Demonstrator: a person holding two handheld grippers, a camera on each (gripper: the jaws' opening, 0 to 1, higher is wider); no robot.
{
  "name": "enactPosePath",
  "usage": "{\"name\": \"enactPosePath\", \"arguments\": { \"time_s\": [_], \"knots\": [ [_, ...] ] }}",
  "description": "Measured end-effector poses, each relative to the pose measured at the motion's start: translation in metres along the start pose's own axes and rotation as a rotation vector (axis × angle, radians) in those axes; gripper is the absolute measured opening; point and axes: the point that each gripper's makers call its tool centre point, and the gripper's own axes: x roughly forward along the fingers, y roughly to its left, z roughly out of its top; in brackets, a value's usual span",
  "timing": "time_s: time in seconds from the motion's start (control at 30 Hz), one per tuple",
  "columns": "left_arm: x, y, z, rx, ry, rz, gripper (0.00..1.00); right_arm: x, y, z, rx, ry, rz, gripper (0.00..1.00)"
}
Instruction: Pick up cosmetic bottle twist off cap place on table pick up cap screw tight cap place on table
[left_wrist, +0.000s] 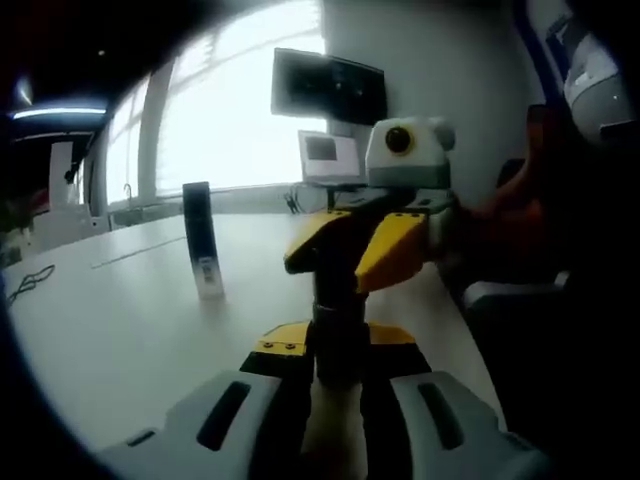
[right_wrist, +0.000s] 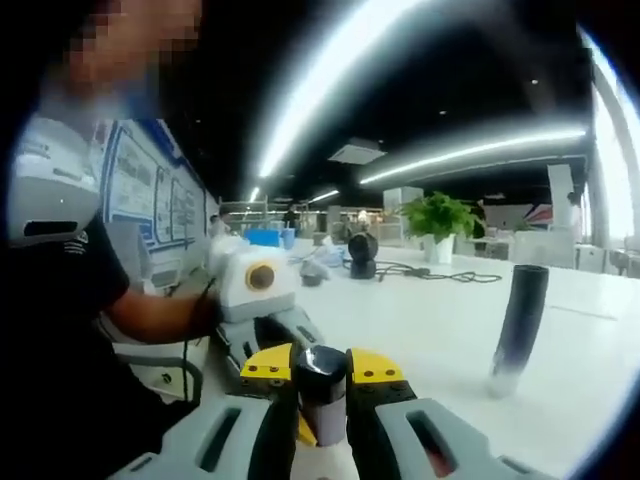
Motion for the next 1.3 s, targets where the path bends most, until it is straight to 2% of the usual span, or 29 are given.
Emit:
{"name": "enactPosePath", "arguments": {
  "time_s": [0.2, 0.4, 0.47, 0.6, 0.8, 0.97, 1.07, 1.13, 1.17, 1.23, 1.3],
  "knots": [
    [0.0, -0.002, 0.0, 0.004, 0.0, -0.018, 0.08, 0.0, 0.008, 0.0, -0.035, 0.025, 0.177, 0.12],
    [0.0, -0.002, -0.001, -0.006, 0.0, -0.019, 0.08, 0.002, 0.011, 0.0, -0.04, 0.028, 0.342, 0.12],
    [0.001, -0.001, -0.001, -0.004, -0.001, -0.019, 0.08, 0.003, 0.01, -0.001, -0.023, 0.034, 0.377, 0.12],
    [0.001, -0.005, -0.001, 0.0, -0.002, -0.028, 0.08, 0.001, 0.015, 0.0, -0.064, 0.041, 0.509, 0.12],
    [0.001, -0.004, -0.001, 0.008, -0.002, -0.03, 0.08, 0.004, 0.018, 0.0, -0.077, 0.052, 0.582, 0.12],
    [0.0, -0.005, -0.001, 0.004, -0.003, -0.033, 0.08, 0.003, 0.021, 0.0, -0.07, 0.045, 0.569, 0.13],
    [0.0, -0.006, -0.001, 0.002, -0.003, -0.032, 0.08, 0.004, 0.019, -0.001, -0.014, 0.055, 0.513, 0.15],
    [0.0, -0.006, -0.001, 0.004, -0.004, -0.031, 0.08, 0.007, 0.011, -0.001, 0.045, 0.06, 0.444, 0.23],
    [0.0, -0.004, -0.001, 0.007, -0.003, -0.028, 0.08, 0.005, 0.012, 0.003, 0.083, 0.048, 0.443, 0.25],
    [0.0, -0.004, 0.0, 0.004, -0.003, -0.026, 0.08, 0.002, 0.013, 0.009, 0.075, 0.008, 0.406, 0.24],
    [0.0, -0.004, -0.001, 0.003, -0.003, -0.023, 0.08, 0.0, 0.011, 0.011, 0.07, 0.002, 0.331, 0.23]
  ]
}}
